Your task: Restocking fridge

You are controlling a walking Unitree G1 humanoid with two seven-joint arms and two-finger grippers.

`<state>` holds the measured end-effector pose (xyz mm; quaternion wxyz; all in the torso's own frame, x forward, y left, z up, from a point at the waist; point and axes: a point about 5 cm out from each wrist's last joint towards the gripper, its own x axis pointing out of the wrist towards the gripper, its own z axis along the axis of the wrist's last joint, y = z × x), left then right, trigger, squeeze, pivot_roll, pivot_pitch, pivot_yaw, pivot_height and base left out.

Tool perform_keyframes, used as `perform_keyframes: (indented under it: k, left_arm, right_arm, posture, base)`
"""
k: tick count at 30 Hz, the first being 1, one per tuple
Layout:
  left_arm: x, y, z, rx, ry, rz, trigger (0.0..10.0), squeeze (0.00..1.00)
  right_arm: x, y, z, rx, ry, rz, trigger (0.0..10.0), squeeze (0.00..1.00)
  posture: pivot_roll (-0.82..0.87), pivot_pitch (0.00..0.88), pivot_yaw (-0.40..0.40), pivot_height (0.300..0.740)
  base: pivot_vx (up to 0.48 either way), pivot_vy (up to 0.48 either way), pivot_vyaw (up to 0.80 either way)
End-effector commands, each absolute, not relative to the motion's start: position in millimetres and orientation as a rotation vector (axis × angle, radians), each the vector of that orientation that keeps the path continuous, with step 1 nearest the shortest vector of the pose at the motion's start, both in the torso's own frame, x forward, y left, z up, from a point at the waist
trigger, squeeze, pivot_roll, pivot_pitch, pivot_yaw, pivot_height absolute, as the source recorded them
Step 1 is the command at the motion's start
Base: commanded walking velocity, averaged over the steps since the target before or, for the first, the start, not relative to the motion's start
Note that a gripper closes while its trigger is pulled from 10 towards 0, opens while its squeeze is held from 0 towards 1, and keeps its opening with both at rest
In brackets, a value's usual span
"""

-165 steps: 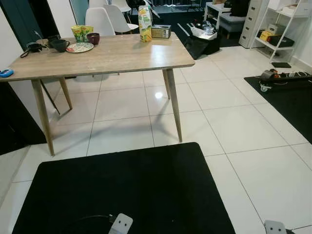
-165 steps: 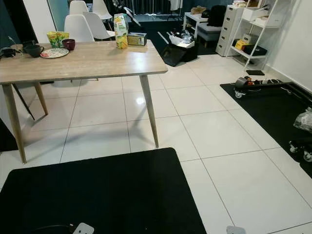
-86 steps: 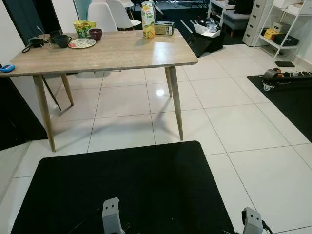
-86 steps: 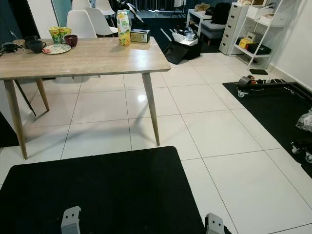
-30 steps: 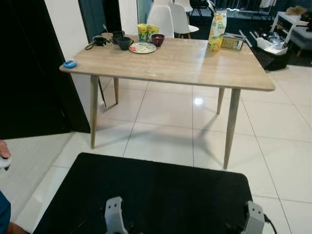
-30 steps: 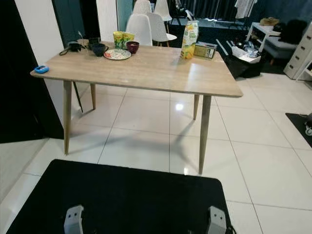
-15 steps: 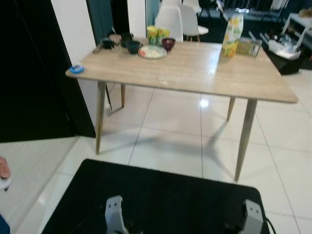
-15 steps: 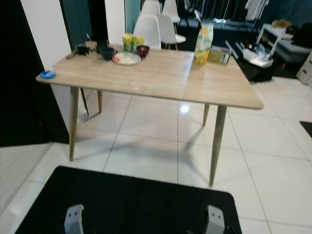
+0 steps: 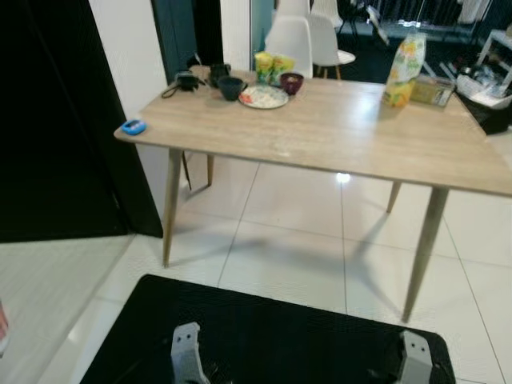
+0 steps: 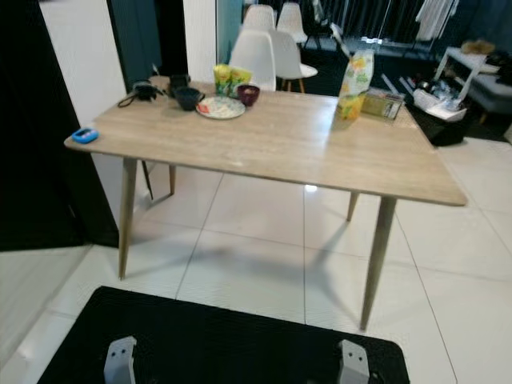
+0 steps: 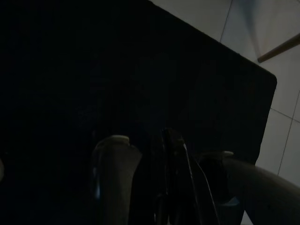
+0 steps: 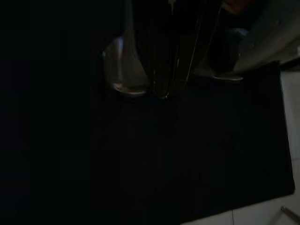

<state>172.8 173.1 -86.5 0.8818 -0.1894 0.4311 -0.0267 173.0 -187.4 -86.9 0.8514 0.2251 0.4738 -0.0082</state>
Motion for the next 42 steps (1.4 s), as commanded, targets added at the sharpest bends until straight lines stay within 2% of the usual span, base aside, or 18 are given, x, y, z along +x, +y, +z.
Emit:
perform_keyframes:
  k: [1, 37, 42]
  left_arm:
    - [175.0, 169.7, -85.8, -0.391, 0.896, -0.07, 10.0, 0.0]
    - [172.6, 169.7, -87.0, -0.388, 0.903, -0.065, 10.0, 0.0]
    - [173.3, 172.0, -86.9, -0.394, 0.904, -0.041, 10.0, 0.0]
  right_arm:
    - [171.8, -194.5, -86.5, 0.465, 0.995, -0.036, 10.0, 0.0]
    - [171.0, -194.7, -86.8, 0.449, 1.005, -0.025, 10.0, 0.0]
    - [171.0, -194.3, -86.9, 0.44, 1.009, -0.019, 10.0, 0.0]
  posture:
    - [0.02, 0.0, -0.051, 0.74]
    - [0.03, 0.0, -0.059, 0.74]
    - [0.04, 0.0, -0.063, 0.74]
  base:
    - [0.382, 0.0, 0.0]
    - [0.394, 0.0, 0.0]
    - [0.059, 0.0, 0.0]
